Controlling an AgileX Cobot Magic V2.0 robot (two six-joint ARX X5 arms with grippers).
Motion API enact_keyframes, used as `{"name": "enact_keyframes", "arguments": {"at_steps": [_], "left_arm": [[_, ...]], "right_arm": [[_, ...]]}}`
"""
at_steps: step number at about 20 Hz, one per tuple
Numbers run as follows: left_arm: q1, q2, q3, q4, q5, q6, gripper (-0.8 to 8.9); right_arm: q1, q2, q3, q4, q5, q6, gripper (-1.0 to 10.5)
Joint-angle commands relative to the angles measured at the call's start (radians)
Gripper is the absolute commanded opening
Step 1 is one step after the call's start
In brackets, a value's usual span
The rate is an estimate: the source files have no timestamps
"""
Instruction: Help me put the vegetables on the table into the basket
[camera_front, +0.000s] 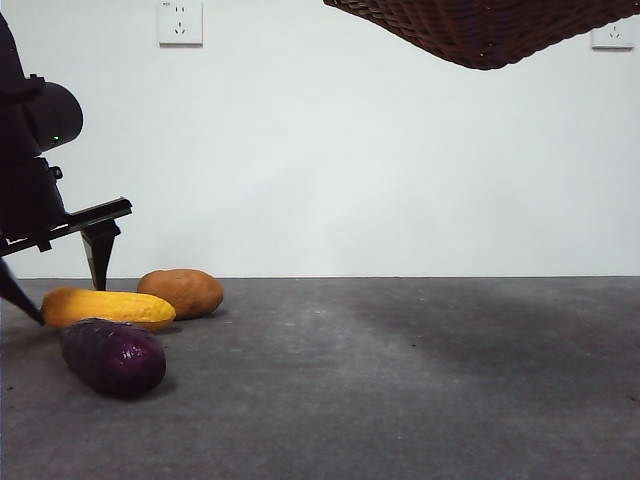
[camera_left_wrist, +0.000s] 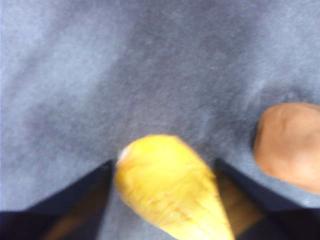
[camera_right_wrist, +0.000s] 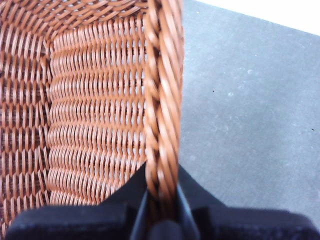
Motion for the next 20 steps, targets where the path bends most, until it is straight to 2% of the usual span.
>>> {"name": "enact_keyframes", "arguments": {"at_steps": [1,2,7,13,16,20], "left_arm": [[-0.001,0.015,0.0,0.019,0.017,-0.009,1.74],[-0.002,0.015,0.0,0.018,0.018,-0.009,1.73],[-0.01,0.015,0.0,0.016,0.021,0.022,-0.09],[-0.006,0.015,0.0,0.015,0.051,0.066,-0.08],[0.005,0.008,0.0,0.02,0.111,0.143,-0.08],[0.024,-0.048,0.0,0.014,0.121,0.251,-0.08]], "right_arm": [[0.001,-0.008,-0.001,0.02,-0.011,0.003,-0.1],[0.001,-0.008,-0.001,0.02,-0.011,0.003,-0.1],[0.001,-0.008,-0.001,0.02,-0.011,0.003,-0.1],[0.001,-0.001,-0.001,0.016,-0.01,0.019,-0.1],[0.001,0.034,-0.003,-0.01,-0.01,0.019,-0.1],[-0.018,0.08,-0.046,0.008,0.006,0.045,-0.1]]}}
